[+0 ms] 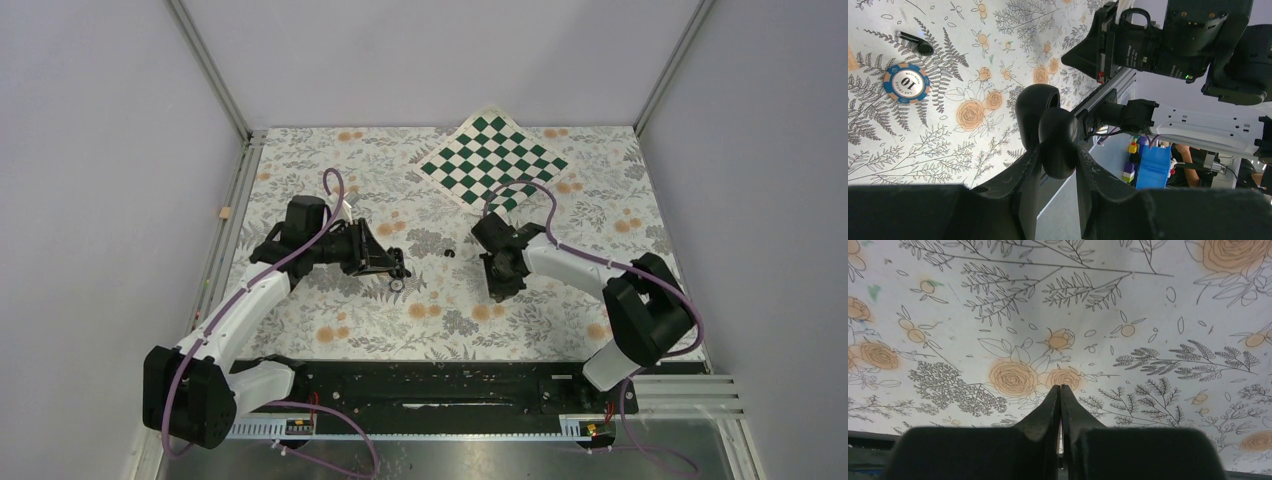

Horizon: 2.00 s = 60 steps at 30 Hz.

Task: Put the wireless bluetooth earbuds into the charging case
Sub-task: Place the right earbud at the center of the board.

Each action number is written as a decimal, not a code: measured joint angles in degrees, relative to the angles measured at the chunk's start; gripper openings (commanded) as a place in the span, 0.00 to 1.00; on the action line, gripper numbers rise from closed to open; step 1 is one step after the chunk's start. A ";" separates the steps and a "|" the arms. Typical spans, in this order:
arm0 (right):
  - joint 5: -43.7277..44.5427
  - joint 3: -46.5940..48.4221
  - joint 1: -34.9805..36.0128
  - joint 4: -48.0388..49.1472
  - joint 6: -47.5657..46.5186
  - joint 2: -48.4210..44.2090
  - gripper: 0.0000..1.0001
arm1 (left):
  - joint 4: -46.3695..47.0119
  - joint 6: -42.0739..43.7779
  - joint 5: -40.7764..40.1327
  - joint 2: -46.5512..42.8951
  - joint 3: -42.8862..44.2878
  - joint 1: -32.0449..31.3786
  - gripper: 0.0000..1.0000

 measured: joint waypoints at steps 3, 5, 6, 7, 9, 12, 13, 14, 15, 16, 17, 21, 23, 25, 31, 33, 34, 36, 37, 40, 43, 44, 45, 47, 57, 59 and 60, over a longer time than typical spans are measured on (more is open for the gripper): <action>-0.07 -2.16 0.00 0.31 0.42 -2.32 0.25 | 0.35 -0.02 0.04 0.31 0.00 0.00 0.00; -0.11 -1.77 0.00 1.53 1.25 -2.80 0.29 | 0.37 -0.04 0.07 0.31 0.00 0.00 0.00; -0.04 -0.90 0.00 1.75 1.51 -2.71 0.30 | 0.37 -0.04 0.04 0.31 0.00 0.00 0.00; 0.02 0.63 0.00 1.60 1.68 -2.27 0.30 | 0.31 -0.04 0.02 0.31 0.00 0.00 0.00; 0.50 5.27 0.00 1.46 1.88 -0.35 0.31 | 0.28 -0.02 0.00 0.28 0.00 0.00 0.00; 1.62 15.32 0.00 1.11 1.40 5.66 0.33 | -0.13 -0.02 -0.17 0.07 0.00 0.00 0.00; 2.16 19.45 0.00 0.26 0.98 8.44 0.35 | -0.35 0.00 -0.22 -0.13 0.00 0.02 0.00; 2.58 22.93 0.00 -0.22 0.63 11.17 0.36 | -0.52 -0.02 -0.22 -0.35 0.00 0.00 0.00; 3.10 27.30 0.00 -1.07 0.17 14.67 0.40 | -0.63 0.00 -0.26 -0.61 0.00 0.02 0.00; 3.58 30.60 0.00 -1.42 -0.20 17.64 0.42 | -0.68 0.00 -0.28 -0.87 0.00 0.00 0.00; 3.91 33.31 0.00 -1.84 -0.48 20.26 0.45 | -0.68 0.00 -0.28 -1.09 0.00 0.00 0.00; 3.98 40.15 0.00 -4.07 -1.09 27.91 0.47 | -0.76 -0.02 -0.37 -1.68 0.00 0.00 0.00; 3.87 41.83 0.00 -5.14 -1.18 30.12 0.47 | -0.79 -0.02 -0.39 -1.86 0.00 0.02 0.00; 3.76 42.97 0.00 -5.97 -1.18 31.63 0.46 | -0.81 -0.02 -0.42 -1.99 0.00 0.02 0.00; 2.36 44.76 0.00 -7.34 -1.18 33.90 0.44 | -0.81 0.00 -0.42 -2.08 0.00 0.02 0.00; 2.34 45.24 0.00 -7.52 -1.18 34.75 0.44 | -0.81 -0.02 -0.42 -2.08 0.00 0.00 0.00; 2.34 45.29 0.00 -7.58 -1.18 35.04 0.43 | -0.81 -0.02 -0.42 -2.08 0.00 0.02 0.00; 2.36 45.24 0.00 -7.76 -1.16 35.65 0.42 | -0.81 -0.02 -0.39 -2.08 0.00 0.00 0.00; 2.38 44.96 0.00 -7.56 -1.14 35.71 0.42 | -0.81 0.00 -0.42 -2.08 0.00 0.00 0.00; 2.64 43.10 0.00 -6.84 -1.14 35.45 0.41 | -0.81 0.00 -0.39 -2.08 0.00 0.00 0.00; 3.65 38.03 0.00 -5.57 -1.11 32.41 0.40 | -0.79 0.00 -0.39 -2.08 0.00 0.02 0.00; 4.02 35.71 0.00 -5.11 -1.09 31.01 0.39 | -0.79 -0.02 -0.39 -2.05 0.00 0.02 0.00; 4.09 33.31 0.00 -4.66 -1.01 29.49 0.39 | -0.76 -0.02 -0.37 -2.05 0.00 0.02 0.00; 4.24 28.06 0.00 -3.28 -0.76 26.18 0.38 | -0.66 -0.02 -0.35 -2.03 0.00 0.02 0.00; 2.86 5.95 -0.02 4.04 2.84 10.67 0.40 | 0.35 -0.37 0.09 -1.22 0.00 0.02 0.00; 2.47 4.09 -0.11 5.49 3.63 9.16 0.42 | 0.76 -0.50 0.13 -0.85 0.00 0.02 0.00; 2.29 3.56 -0.13 5.90 4.00 8.72 0.44 | 0.83 -0.55 0.13 -0.76 0.00 0.02 0.00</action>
